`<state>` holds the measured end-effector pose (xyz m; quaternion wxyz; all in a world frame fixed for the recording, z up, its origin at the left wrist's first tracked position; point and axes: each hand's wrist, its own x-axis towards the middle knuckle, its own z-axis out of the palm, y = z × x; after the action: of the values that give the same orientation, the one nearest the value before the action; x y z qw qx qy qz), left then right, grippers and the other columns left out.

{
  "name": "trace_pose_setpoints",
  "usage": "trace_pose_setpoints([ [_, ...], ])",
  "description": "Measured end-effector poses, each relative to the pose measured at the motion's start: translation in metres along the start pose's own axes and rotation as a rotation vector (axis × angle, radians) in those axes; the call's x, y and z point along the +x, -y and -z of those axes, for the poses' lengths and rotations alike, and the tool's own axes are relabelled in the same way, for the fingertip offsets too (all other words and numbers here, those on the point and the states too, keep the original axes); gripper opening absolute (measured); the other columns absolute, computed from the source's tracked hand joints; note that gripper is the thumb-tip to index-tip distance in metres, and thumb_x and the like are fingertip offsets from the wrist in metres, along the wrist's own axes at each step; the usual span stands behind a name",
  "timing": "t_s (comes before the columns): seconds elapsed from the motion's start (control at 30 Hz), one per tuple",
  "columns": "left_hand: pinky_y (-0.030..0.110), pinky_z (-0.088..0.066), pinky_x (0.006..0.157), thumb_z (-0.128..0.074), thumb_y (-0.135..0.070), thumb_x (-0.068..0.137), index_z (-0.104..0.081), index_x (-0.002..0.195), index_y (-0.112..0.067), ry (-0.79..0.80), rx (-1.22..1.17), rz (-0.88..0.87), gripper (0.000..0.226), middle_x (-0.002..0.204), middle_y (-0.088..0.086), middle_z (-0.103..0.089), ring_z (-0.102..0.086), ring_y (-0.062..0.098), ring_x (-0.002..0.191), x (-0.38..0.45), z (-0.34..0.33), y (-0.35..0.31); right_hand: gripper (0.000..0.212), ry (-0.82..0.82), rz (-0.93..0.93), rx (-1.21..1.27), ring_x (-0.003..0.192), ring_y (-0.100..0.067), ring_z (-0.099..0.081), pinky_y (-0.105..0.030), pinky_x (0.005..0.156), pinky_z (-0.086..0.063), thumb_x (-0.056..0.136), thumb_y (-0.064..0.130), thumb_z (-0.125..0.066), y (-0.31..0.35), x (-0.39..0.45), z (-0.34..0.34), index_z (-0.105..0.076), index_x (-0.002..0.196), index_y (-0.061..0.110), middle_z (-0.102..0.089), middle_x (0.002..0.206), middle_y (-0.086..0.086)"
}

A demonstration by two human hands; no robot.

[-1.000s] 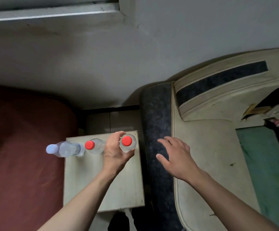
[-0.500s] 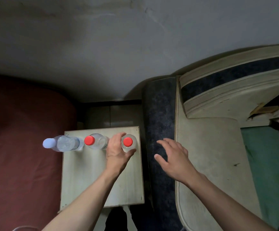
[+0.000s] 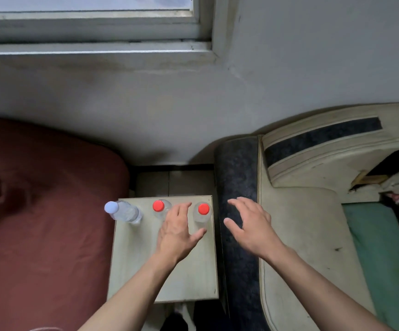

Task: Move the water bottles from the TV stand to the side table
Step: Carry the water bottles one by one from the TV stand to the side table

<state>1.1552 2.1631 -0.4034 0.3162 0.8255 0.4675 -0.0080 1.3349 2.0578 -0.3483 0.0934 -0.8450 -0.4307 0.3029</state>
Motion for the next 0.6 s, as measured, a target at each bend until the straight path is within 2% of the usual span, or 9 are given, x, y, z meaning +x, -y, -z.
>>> trace_pose_setpoints([
  [0.2, 0.036, -0.051, 0.088, -0.065, -0.057, 0.082, -0.047, 0.135, -0.024, -0.077, 0.070, -0.079, 0.065, 0.128, -0.004, -0.050, -0.051, 0.021, 0.118, -0.030, 0.049, -0.005, 0.056, -0.062, -0.002, -0.031, 0.144, -0.017, -0.026, -0.040, 0.116, -0.021, 0.094, 0.051, -0.046, 0.038, -0.035, 0.021, -0.037, 0.146, 0.033, -0.034, 0.155, 0.006],
  [0.43, 0.037, -0.044, 0.103, -0.052, -0.068, 0.084, -0.040, 0.145, -0.029, -0.122, 0.218, -0.208, 0.074, 0.149, -0.001, -0.040, -0.041, 0.023, 0.133, -0.072, 0.108, -0.009, 0.056, -0.171, -0.009, -0.066, 0.144, -0.016, -0.027, -0.038, 0.114, -0.021, 0.094, 0.051, -0.048, 0.088, -0.091, 0.045, -0.038, 0.146, 0.034, -0.035, 0.154, 0.007],
  [0.6, 0.042, -0.047, 0.100, -0.051, -0.070, 0.080, -0.046, 0.143, -0.029, -0.217, 0.211, -0.284, 0.076, 0.151, 0.002, -0.045, -0.043, 0.027, 0.135, -0.105, 0.142, -0.004, 0.058, -0.255, -0.015, -0.100, 0.144, -0.015, -0.027, -0.039, 0.115, -0.021, 0.093, 0.055, -0.047, 0.119, -0.132, 0.049, -0.037, 0.147, 0.035, -0.035, 0.155, 0.007],
])
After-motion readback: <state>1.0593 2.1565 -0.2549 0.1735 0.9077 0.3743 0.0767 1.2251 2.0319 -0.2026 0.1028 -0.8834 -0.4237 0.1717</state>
